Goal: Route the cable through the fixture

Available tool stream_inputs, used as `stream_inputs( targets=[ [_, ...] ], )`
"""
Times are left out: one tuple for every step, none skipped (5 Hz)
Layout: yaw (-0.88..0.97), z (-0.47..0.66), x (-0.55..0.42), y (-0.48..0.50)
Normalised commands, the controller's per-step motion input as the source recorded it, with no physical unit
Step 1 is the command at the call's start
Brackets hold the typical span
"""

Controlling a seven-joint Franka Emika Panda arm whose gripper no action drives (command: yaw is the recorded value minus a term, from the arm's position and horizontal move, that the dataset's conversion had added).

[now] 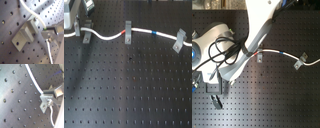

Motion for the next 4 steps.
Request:
stream_inputs(
  targets=[
    [-0.25, -0.57, 0.439, -0.106],
    [-0.28, -0.52, 0.441, -0.174],
    [-0.11, 0.00, 0.282, -0.430],
    [0.09, 0.26, -0.153, -0.166]
  ],
)
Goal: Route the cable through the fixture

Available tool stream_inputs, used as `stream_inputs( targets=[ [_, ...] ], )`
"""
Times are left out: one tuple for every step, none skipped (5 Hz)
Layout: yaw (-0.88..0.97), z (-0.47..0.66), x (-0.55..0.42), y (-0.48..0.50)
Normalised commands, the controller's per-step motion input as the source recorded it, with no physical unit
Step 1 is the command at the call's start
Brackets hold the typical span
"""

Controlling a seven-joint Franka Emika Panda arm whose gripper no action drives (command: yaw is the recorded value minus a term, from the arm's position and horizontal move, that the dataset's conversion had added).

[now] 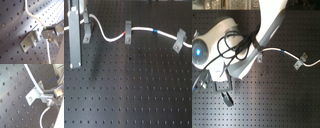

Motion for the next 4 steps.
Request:
stream_inputs(
  targets=[
    [0.17, 0.17, -0.325, -0.057],
    [0.23, 0.25, -0.324, -0.088],
    [0.09, 0.32, -0.213, 0.165],
    [0.06, 0.13, -0.014, 0.347]
  ],
)
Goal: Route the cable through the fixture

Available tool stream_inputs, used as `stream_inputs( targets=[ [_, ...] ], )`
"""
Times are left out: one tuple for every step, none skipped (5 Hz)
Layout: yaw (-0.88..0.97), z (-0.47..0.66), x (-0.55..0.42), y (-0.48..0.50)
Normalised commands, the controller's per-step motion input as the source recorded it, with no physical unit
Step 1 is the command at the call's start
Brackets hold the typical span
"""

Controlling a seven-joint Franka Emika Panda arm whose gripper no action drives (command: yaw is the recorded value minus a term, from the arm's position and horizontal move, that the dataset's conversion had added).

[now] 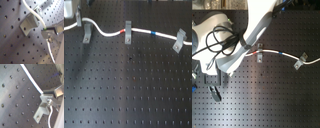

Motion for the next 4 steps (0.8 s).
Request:
stream_inputs(
  targets=[
    [0.16, 0.31, -0.004, 0.151],
    [0.32, 0.33, -0.107, -0.130],
    [0.32, 0.21, -0.157, -0.207],
    [0.15, 0.31, -0.086, -0.074]
  ],
)
